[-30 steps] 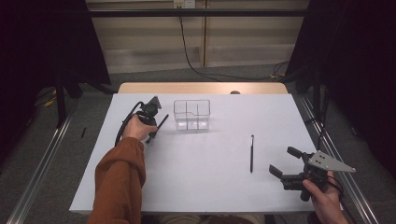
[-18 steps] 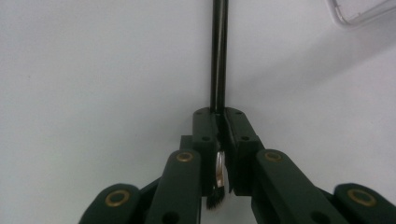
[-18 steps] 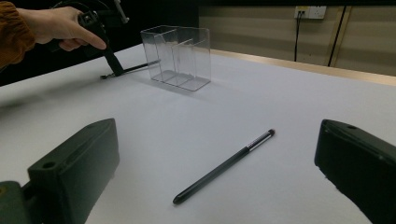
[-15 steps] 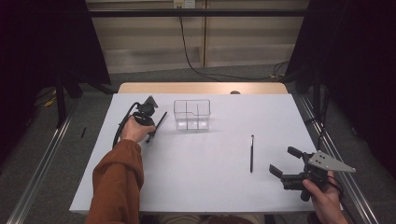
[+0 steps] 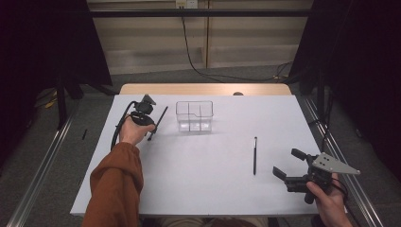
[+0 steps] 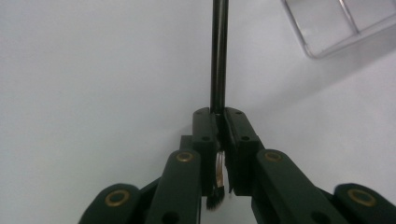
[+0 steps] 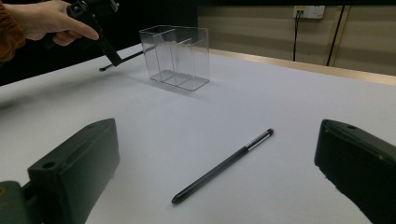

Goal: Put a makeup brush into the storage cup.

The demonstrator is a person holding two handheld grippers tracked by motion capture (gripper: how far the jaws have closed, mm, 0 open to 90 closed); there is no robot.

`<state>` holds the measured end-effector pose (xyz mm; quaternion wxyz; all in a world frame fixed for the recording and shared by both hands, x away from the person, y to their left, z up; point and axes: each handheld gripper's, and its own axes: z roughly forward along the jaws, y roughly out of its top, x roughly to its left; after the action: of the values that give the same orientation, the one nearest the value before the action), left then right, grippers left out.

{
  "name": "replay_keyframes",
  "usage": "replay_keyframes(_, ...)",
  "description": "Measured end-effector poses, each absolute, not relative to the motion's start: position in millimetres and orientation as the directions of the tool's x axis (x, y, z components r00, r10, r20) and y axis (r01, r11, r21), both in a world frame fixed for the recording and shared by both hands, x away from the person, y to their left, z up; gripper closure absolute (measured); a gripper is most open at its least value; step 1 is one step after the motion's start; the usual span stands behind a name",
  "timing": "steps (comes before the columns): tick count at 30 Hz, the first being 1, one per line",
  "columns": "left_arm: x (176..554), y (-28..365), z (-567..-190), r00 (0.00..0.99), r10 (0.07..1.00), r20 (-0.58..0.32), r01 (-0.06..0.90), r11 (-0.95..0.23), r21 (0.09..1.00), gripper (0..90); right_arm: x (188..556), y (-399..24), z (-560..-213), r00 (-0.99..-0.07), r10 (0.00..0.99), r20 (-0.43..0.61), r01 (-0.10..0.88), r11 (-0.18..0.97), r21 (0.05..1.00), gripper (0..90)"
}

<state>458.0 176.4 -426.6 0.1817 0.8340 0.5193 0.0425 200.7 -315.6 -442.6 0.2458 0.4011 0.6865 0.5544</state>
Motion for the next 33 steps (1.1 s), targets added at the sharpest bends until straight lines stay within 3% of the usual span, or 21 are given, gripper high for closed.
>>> replay_keyframes(21, 437.6, 206.6, -414.5, 0.483, 0.860, -0.165, 0.725, -0.287, 0.626, 84.0, 200.7, -315.4, -442.7, -0.554, 0.826, 0.105, 0.277, 0.064, 0.959, 0.0)
replay_keyframes(33, 423.8, 211.9, -401.5, 0.512, 0.839, -0.187, 0.637, -0.224, 0.738, 84.0, 200.6, -315.7, -442.6, -0.556, 0.825, 0.104, 0.276, 0.064, 0.959, 0.0)
